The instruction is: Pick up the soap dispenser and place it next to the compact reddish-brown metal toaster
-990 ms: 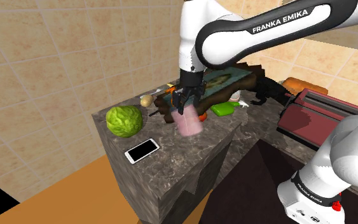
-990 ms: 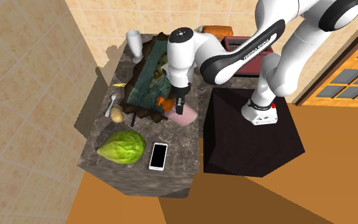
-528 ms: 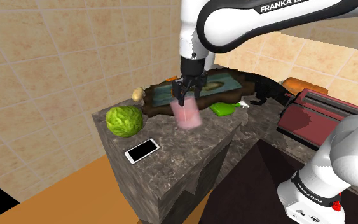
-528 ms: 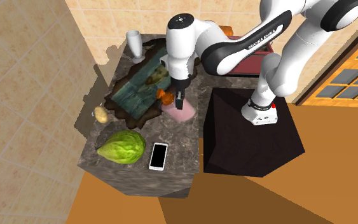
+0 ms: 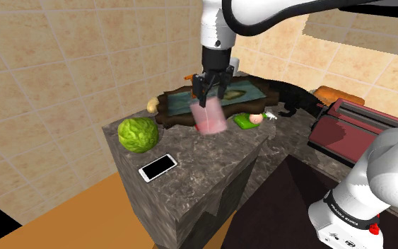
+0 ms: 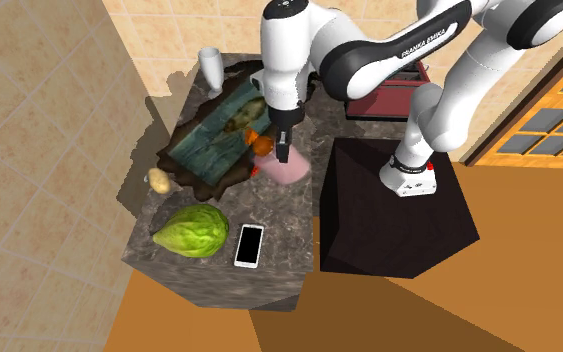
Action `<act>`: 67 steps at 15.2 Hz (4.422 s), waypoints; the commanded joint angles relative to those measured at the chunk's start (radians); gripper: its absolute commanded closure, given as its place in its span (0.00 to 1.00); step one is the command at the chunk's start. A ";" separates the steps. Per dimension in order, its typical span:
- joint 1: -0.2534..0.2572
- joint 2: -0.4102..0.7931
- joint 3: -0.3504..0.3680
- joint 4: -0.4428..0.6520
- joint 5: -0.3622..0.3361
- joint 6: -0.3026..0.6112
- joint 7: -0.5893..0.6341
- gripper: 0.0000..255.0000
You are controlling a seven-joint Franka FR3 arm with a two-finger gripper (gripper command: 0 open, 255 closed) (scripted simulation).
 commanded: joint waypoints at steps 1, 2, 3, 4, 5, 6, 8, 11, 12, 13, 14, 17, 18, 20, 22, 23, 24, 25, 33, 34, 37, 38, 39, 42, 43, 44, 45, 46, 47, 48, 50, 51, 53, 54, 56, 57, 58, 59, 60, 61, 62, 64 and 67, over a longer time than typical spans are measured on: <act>-0.001 -0.001 -0.002 0.027 0.000 -0.028 -0.002 1.00; -0.001 -0.002 -0.002 0.040 0.000 -0.042 -0.002 1.00; -0.002 -0.002 -0.003 0.054 -0.001 -0.055 -0.002 1.00; -0.002 -0.002 -0.003 0.067 -0.001 -0.069 -0.002 1.00; -0.002 -0.001 -0.004 0.081 -0.001 -0.082 -0.002 1.00; -0.003 -0.001 -0.004 0.095 -0.002 -0.096 -0.002 1.00; -0.003 0.001 -0.004 0.124 -0.002 -0.123 -0.002 1.00; -0.004 0.006 -0.005 0.169 -0.004 -0.163 -0.001 1.00; -0.004 0.008 -0.005 0.185 -0.005 -0.177 0.000 1.00; -0.004 0.010 -0.005 0.200 -0.006 -0.191 0.000 1.00; -0.005 0.013 -0.005 0.217 -0.006 -0.204 0.001 1.00; -0.014 -0.008 -0.021 0.216 -0.003 -0.225 -0.024 1.00; -0.022 -0.033 -0.037 0.191 0.000 -0.223 -0.050 1.00; -0.038 -0.078 -0.069 0.144 0.004 -0.222 -0.100 1.00; -0.052 -0.119 -0.103 0.103 0.004 -0.221 -0.150 1.00; -0.060 -0.138 -0.120 0.084 0.002 -0.222 -0.175 1.00; -0.067 -0.156 -0.137 0.066 0.000 -0.222 -0.199 1.00; -0.075 -0.173 -0.154 0.049 -0.004 -0.223 -0.224 1.00; -0.137 -0.271 -0.294 -0.043 -0.052 -0.230 -0.418 1.00; -0.145 -0.279 -0.312 -0.050 -0.060 -0.230 -0.442 1.00; -0.170 -0.295 -0.367 -0.063 -0.085 -0.232 -0.514 1.00; -0.178 -0.299 -0.385 -0.065 -0.094 -0.232 -0.538 1.00; -0.186 -0.301 -0.404 -0.066 -0.103 -0.232 -0.563 1.00; -0.211 -0.301 -0.460 -0.063 -0.129 -0.231 -0.636 1.00; -0.219 -0.299 -0.478 -0.060 -0.138 -0.230 -0.660 1.00; -0.227 -0.295 -0.497 -0.056 -0.146 -0.229 -0.685 1.00; -0.234 -0.291 -0.516 -0.050 -0.154 -0.228 -0.710 1.00; -0.241 -0.285 -0.535 -0.044 -0.161 -0.227 -0.734 1.00; -0.249 -0.279 -0.554 -0.037 -0.169 -0.226 -0.759 1.00; -0.257 -0.271 -0.573 -0.028 -0.175 -0.224 -0.785 1.00; -0.271 -0.252 -0.612 -0.008 -0.187 -0.221 -0.835 1.00; -0.277 -0.241 -0.631 0.004 -0.192 -0.219 -0.861 1.00; -0.292 -0.211 -0.676 0.035 -0.200 -0.215 -0.920 1.00; -0.292 -0.214 -0.677 0.019 -0.201 -0.202 -0.919 1.00; -0.293 -0.219 -0.679 -0.012 -0.204 -0.175 -0.917 1.00; -0.294 -0.221 -0.679 -0.027 -0.205 -0.162 -0.916 1.00; -0.295 -0.223 -0.680 -0.042 -0.206 -0.149 -0.915 1.00; -0.296 -0.225 -0.681 -0.057 -0.207 -0.136 -0.914 1.00; -0.296 -0.226 -0.682 -0.072 -0.208 -0.123 -0.913 1.00; -0.297 -0.227 -0.683 -0.086 -0.209 -0.109 -0.912 1.00; -0.297 -0.228 -0.685 -0.100 -0.210 -0.096 -0.912 1.00; -0.299 -0.230 -0.687 -0.128 -0.213 -0.069 -0.910 1.00; -0.300 -0.230 -0.691 -0.169 -0.216 -0.029 -0.908 1.00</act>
